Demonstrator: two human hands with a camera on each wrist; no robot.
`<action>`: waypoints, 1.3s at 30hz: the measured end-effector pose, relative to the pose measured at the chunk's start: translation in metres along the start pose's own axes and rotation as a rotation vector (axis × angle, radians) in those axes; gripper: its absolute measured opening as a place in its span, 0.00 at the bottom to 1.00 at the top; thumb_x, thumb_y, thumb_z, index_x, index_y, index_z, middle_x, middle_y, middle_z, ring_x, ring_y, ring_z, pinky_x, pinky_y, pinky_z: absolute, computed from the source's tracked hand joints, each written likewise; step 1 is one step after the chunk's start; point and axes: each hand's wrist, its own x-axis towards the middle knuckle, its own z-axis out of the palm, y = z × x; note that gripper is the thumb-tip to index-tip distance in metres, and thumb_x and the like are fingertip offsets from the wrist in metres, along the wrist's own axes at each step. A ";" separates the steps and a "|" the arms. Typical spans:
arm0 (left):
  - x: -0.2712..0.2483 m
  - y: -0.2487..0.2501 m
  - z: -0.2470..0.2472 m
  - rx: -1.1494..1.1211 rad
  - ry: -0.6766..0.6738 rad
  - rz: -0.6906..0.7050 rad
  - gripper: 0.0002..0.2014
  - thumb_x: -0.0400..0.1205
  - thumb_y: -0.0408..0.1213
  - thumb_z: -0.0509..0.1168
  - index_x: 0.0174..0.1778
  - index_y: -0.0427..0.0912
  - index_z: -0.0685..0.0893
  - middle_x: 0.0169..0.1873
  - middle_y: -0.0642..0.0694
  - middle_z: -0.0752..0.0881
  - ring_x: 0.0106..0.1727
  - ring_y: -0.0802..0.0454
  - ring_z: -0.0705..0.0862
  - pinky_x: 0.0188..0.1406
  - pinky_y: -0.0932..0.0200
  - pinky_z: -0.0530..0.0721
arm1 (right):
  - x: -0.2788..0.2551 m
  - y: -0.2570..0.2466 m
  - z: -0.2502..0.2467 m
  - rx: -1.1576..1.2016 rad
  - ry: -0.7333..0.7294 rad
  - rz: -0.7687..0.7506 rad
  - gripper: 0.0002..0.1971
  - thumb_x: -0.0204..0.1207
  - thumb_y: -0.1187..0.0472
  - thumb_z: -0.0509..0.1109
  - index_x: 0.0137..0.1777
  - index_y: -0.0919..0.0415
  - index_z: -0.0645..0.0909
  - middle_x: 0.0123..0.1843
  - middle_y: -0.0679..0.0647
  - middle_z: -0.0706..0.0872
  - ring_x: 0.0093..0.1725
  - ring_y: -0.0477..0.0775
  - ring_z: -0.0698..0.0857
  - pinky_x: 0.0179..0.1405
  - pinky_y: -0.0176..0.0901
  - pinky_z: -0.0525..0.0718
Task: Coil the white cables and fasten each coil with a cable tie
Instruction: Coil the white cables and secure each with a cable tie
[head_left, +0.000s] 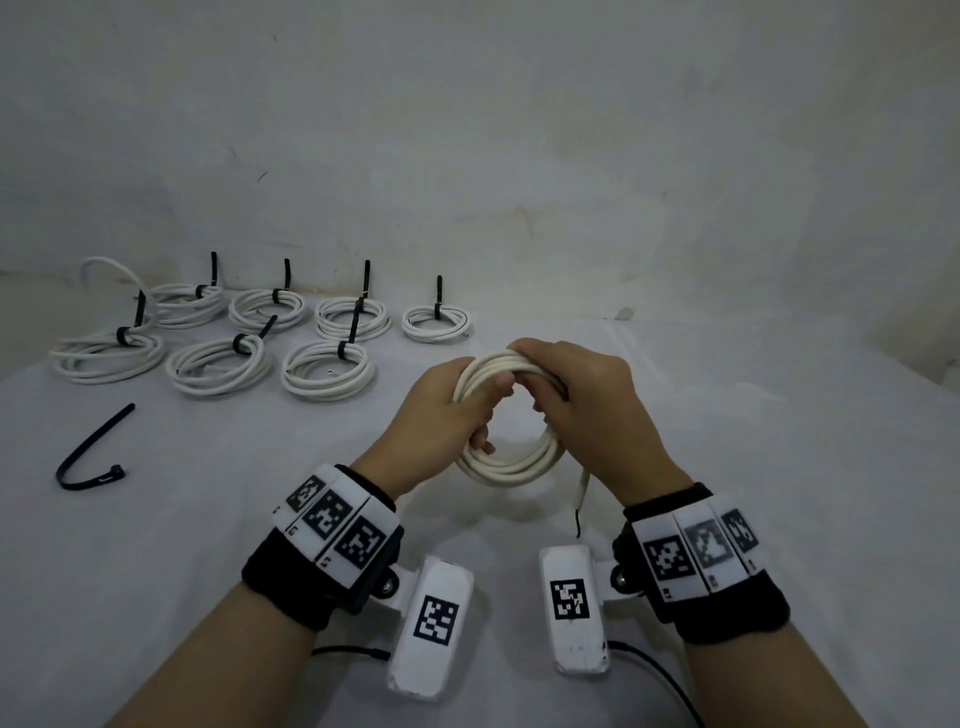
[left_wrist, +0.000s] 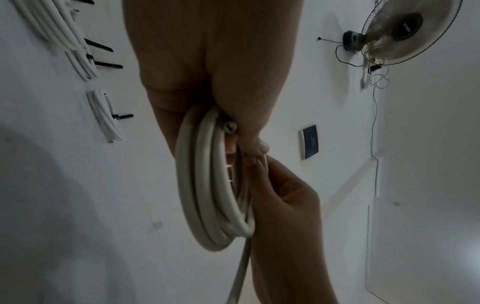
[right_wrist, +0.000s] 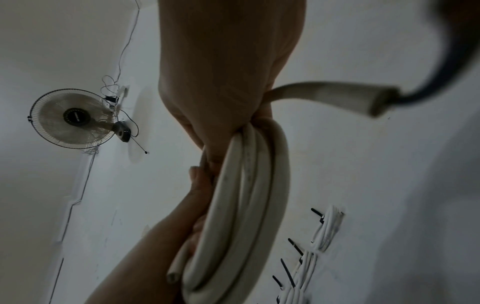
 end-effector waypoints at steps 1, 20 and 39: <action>-0.001 0.000 0.001 -0.021 0.003 -0.011 0.13 0.83 0.42 0.62 0.41 0.34 0.80 0.18 0.52 0.73 0.17 0.59 0.72 0.25 0.58 0.84 | 0.000 0.000 0.000 0.010 0.002 -0.002 0.16 0.77 0.57 0.60 0.54 0.65 0.85 0.34 0.56 0.85 0.30 0.51 0.81 0.33 0.42 0.79; 0.003 0.004 -0.006 -0.301 0.117 -0.115 0.16 0.83 0.44 0.62 0.32 0.40 0.74 0.19 0.50 0.62 0.17 0.57 0.61 0.17 0.65 0.69 | 0.002 0.001 -0.024 0.483 -0.181 0.563 0.10 0.82 0.69 0.63 0.42 0.63 0.84 0.33 0.56 0.86 0.34 0.49 0.87 0.39 0.37 0.87; 0.000 0.008 -0.007 -0.287 0.082 -0.041 0.15 0.85 0.41 0.59 0.32 0.42 0.73 0.17 0.55 0.66 0.19 0.58 0.63 0.19 0.66 0.70 | 0.002 -0.013 -0.015 0.928 -0.111 0.804 0.10 0.80 0.72 0.62 0.50 0.58 0.82 0.34 0.58 0.86 0.36 0.52 0.86 0.36 0.43 0.85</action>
